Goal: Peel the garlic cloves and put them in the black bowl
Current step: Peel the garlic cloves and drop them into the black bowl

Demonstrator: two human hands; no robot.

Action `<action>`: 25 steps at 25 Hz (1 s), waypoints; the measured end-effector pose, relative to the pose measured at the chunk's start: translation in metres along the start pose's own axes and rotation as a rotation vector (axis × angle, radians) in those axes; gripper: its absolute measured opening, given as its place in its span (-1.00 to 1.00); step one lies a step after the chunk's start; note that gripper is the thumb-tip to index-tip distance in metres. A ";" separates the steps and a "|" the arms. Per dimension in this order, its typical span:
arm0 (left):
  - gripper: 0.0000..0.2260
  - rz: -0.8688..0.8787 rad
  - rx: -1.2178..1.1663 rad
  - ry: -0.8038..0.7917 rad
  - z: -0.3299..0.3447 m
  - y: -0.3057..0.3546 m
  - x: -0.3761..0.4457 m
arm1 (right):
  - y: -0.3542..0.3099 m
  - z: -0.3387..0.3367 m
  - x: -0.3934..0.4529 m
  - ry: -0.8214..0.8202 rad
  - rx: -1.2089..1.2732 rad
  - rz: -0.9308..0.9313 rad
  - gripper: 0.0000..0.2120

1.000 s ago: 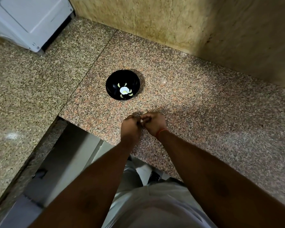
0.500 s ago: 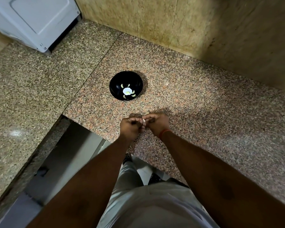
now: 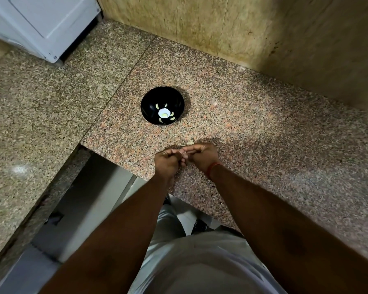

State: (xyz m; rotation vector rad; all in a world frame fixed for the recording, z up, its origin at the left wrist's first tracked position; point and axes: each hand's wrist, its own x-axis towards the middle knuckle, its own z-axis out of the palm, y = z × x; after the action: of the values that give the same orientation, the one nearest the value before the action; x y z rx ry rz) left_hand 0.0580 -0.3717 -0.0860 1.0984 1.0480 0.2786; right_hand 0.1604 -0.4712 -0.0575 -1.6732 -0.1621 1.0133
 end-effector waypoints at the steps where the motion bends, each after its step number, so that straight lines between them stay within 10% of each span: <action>1: -0.90 -0.010 -0.002 0.012 0.001 0.002 -0.001 | 0.001 0.001 0.000 0.014 0.013 0.017 -0.80; 6: -0.85 -0.062 0.008 0.041 0.006 0.005 -0.001 | 0.009 0.009 -0.003 0.114 0.161 0.157 -0.83; 14: -0.83 -0.011 0.065 -0.025 -0.004 0.000 0.000 | 0.002 0.003 0.003 0.093 -0.569 -0.225 -0.85; 25: -0.87 -0.058 -0.086 0.061 0.004 -0.004 -0.014 | 0.019 0.002 0.007 0.048 -0.326 -0.147 -0.78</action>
State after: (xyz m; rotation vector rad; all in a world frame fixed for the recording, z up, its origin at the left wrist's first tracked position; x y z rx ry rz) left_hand 0.0525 -0.3857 -0.0813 0.9856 1.1106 0.3093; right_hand 0.1565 -0.4730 -0.0773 -1.9466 -0.4312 0.8684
